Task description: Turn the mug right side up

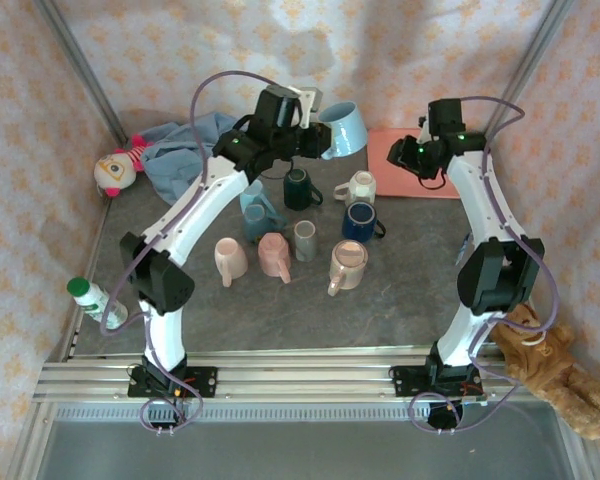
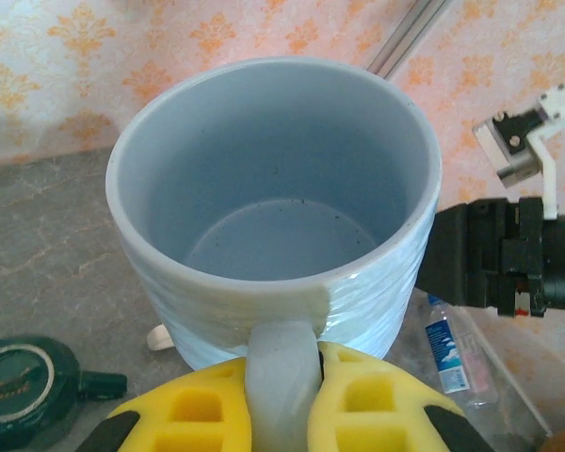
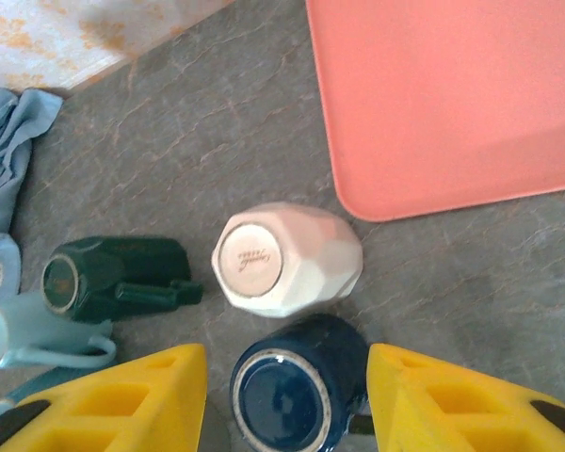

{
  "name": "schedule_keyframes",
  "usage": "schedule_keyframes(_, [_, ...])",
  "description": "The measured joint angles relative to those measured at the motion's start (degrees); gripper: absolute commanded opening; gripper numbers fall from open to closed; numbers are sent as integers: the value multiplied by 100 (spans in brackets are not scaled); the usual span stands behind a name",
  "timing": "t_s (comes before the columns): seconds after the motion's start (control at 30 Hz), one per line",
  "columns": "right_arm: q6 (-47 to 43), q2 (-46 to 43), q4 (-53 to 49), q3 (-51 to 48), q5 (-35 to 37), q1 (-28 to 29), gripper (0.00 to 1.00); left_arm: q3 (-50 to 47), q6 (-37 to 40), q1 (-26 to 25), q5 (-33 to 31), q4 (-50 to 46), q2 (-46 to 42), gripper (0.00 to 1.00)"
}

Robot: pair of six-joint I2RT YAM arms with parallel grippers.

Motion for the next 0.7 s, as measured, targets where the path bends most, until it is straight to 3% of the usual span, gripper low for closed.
schedule_keyframes(0.27, [-323, 975, -280, 844, 85, -122, 43, 1276, 321, -83, -177, -184, 1021, 0])
schedule_keyframes(0.57, [-813, 2509, -555, 2118, 83, -98, 43, 1432, 667, -83, -372, -470, 1082, 0])
schedule_keyframes(0.7, [-752, 3130, -610, 2682, 81, -37, 37, 1436, 754, -48, -404, -485, 1082, 0])
